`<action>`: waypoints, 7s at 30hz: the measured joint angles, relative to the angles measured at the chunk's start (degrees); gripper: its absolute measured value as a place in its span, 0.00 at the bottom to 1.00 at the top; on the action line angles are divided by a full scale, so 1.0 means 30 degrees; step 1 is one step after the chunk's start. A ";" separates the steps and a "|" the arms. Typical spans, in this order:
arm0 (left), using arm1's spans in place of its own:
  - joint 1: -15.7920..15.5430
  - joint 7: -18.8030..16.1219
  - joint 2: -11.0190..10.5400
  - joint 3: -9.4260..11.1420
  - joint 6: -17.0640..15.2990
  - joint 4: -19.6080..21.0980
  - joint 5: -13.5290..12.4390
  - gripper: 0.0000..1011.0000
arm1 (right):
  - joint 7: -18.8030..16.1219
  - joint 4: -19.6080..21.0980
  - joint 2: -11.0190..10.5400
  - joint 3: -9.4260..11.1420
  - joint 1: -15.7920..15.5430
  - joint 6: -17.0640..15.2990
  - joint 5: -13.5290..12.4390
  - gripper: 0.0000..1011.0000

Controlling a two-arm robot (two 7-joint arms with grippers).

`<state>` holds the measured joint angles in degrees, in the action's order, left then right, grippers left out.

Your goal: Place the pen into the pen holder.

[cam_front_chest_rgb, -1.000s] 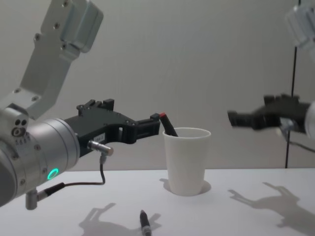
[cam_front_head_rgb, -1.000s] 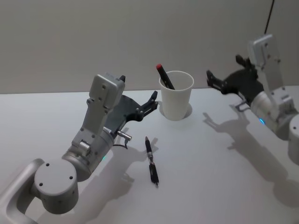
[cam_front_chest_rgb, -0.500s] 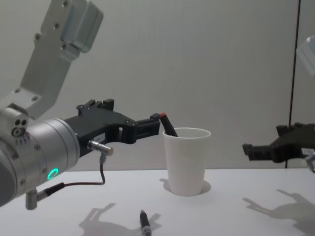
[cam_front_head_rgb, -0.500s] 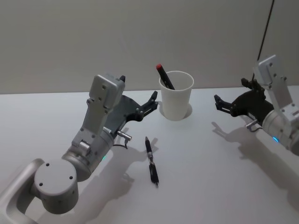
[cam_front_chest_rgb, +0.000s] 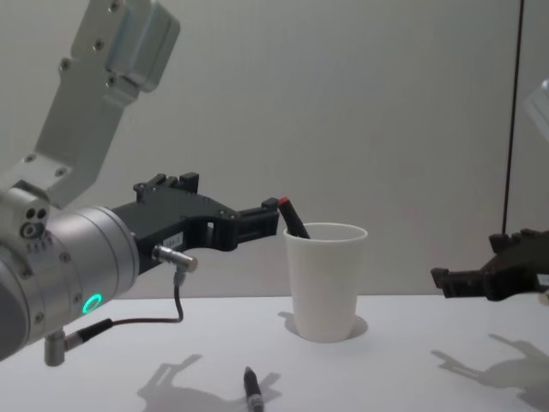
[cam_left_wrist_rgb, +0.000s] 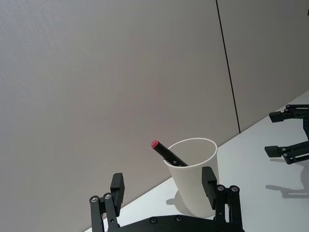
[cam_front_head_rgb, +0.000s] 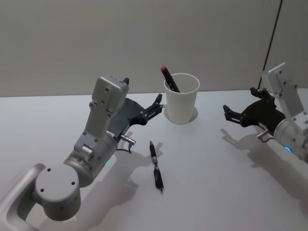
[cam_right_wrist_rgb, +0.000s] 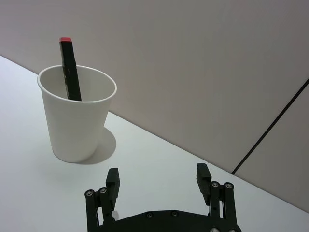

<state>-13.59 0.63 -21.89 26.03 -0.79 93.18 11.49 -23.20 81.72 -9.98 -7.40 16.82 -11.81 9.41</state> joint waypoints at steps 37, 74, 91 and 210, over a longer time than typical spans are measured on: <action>-0.0134 0.1451 0.0392 -0.0166 -0.6323 0.0976 0.2341 0.99 | -0.0227 0.0112 -0.0136 0.0051 -0.0168 -0.0161 0.0042 0.99; 0.0774 0.0553 0.0828 0.0426 -0.9363 0.0856 0.2401 0.99 | -0.0230 0.0109 -0.0137 0.0050 -0.0174 -0.0158 0.0039 0.99; 0.0980 0.0444 0.0863 0.0440 -0.9208 0.0515 0.1908 0.99 | -0.0230 0.0109 -0.0136 0.0050 -0.0173 -0.0158 0.0040 0.99; 0.1323 0.0350 0.0946 0.0031 -0.7455 0.0020 0.1143 0.12 | -0.0229 0.0109 -0.0136 0.0051 -0.0174 -0.0157 0.0040 0.99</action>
<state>-9.62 1.68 -19.05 26.12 -23.16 93.23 14.92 -23.89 82.04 -10.39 -7.25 16.30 -12.28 9.53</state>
